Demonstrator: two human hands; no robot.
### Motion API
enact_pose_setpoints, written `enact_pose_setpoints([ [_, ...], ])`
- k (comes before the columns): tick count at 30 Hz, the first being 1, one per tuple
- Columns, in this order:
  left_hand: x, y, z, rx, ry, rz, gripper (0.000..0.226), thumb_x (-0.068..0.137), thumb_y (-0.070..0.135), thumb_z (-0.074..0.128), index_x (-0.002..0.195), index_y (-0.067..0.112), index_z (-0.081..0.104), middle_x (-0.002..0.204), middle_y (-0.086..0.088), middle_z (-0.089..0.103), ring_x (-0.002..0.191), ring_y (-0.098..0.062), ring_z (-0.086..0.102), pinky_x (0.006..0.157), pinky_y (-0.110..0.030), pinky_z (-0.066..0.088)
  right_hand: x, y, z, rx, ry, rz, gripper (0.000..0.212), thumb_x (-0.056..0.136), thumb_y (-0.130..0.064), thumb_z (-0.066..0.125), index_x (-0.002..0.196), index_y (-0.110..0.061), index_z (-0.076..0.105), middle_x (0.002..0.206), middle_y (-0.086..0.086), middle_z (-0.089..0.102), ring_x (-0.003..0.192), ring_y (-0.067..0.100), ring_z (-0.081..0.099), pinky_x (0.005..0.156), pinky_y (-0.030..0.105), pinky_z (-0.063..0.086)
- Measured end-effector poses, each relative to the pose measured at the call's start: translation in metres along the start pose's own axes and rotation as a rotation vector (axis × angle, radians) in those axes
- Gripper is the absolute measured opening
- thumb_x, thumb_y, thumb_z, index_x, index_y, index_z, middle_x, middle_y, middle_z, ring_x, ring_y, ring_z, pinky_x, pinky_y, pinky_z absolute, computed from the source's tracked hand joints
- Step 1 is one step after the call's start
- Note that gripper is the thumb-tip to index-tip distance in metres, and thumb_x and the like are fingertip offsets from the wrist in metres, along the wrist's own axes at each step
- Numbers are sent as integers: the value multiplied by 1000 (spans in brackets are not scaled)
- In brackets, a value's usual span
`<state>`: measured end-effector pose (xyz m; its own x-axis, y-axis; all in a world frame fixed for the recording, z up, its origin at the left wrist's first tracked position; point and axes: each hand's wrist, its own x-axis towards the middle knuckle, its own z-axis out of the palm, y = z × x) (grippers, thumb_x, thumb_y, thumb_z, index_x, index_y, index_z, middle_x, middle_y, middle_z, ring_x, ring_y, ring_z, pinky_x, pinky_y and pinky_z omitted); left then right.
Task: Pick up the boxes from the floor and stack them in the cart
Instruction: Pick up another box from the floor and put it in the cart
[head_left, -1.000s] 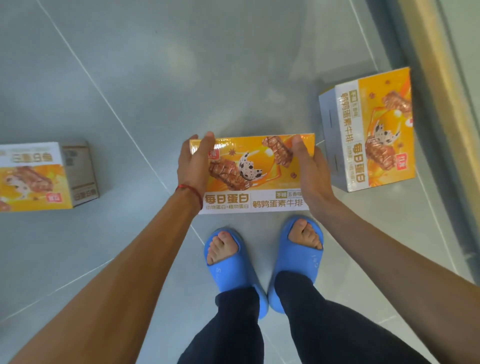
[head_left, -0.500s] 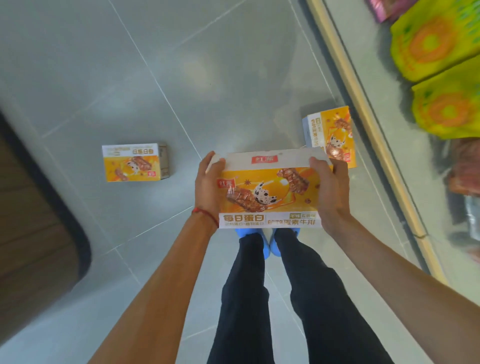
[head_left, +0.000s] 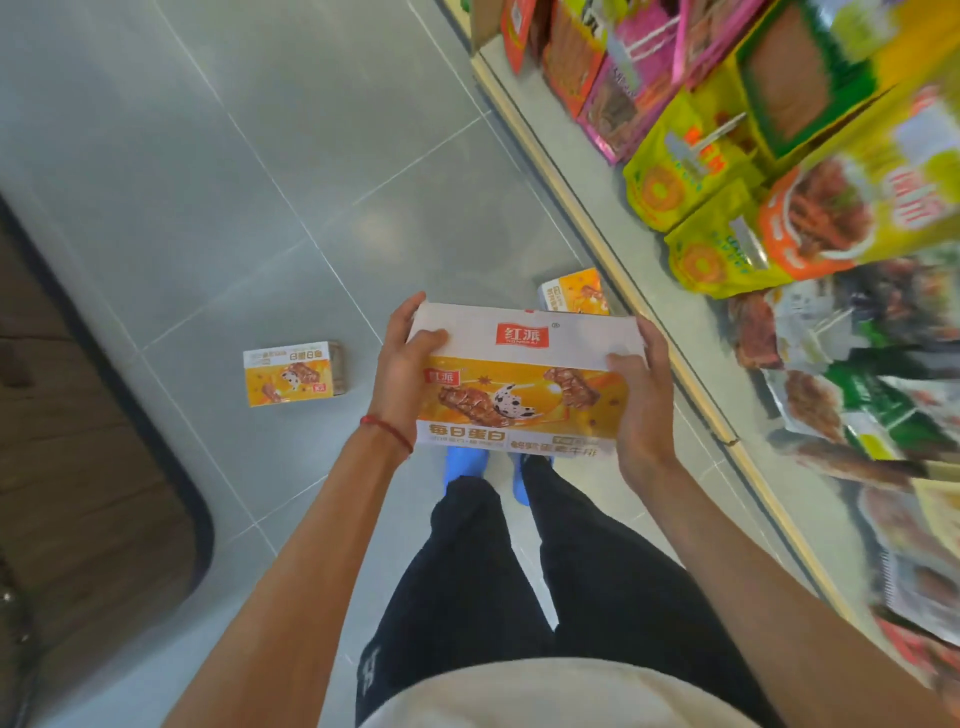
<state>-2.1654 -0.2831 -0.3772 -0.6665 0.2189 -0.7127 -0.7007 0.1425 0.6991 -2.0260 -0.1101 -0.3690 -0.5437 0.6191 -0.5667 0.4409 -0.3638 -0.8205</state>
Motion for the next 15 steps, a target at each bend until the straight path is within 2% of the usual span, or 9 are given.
enact_pose_setpoints([
  [2, -15, 9, 3, 14, -57, 9, 44, 98, 9, 49, 137, 30, 48, 123, -14, 61, 88, -19, 70, 70, -31, 59, -21, -5, -6, 54, 50, -33, 55, 88, -29, 54, 142, -25, 46, 126, 3, 63, 108, 14, 69, 72, 22, 57],
  [6, -40, 20, 11, 99, -181, 54, 44, 99, 10, 50, 137, 32, 46, 133, -16, 57, 97, -24, 69, 72, -31, 61, -62, -7, -15, 185, 192, -36, 58, 86, -29, 54, 144, -29, 45, 129, -2, 62, 107, 11, 69, 70, 19, 57],
  [9, -59, 24, 20, 209, -292, 87, 42, 100, 10, 48, 136, 32, 43, 128, -10, 58, 99, -24, 69, 71, -28, 61, -93, -1, -22, 320, 301, -38, 56, 95, -21, 54, 150, -24, 42, 133, 4, 60, 100, 8, 73, 69, 20, 58],
  [12, -79, 29, 36, 293, -402, 112, 46, 100, 4, 47, 143, 21, 41, 118, -6, 60, 90, -15, 71, 63, -21, 57, -133, 5, -32, 412, 440, -57, 60, 92, -20, 54, 151, -24, 42, 138, 5, 56, 96, 4, 72, 67, 18, 58],
  [15, -105, 28, 56, 341, -511, 92, 44, 100, 2, 48, 139, 22, 45, 108, 0, 64, 76, -6, 73, 58, -20, 56, -172, 18, -45, 468, 561, -81, 67, 82, -27, 52, 148, -26, 44, 141, 4, 55, 106, 11, 68, 71, 18, 57],
])
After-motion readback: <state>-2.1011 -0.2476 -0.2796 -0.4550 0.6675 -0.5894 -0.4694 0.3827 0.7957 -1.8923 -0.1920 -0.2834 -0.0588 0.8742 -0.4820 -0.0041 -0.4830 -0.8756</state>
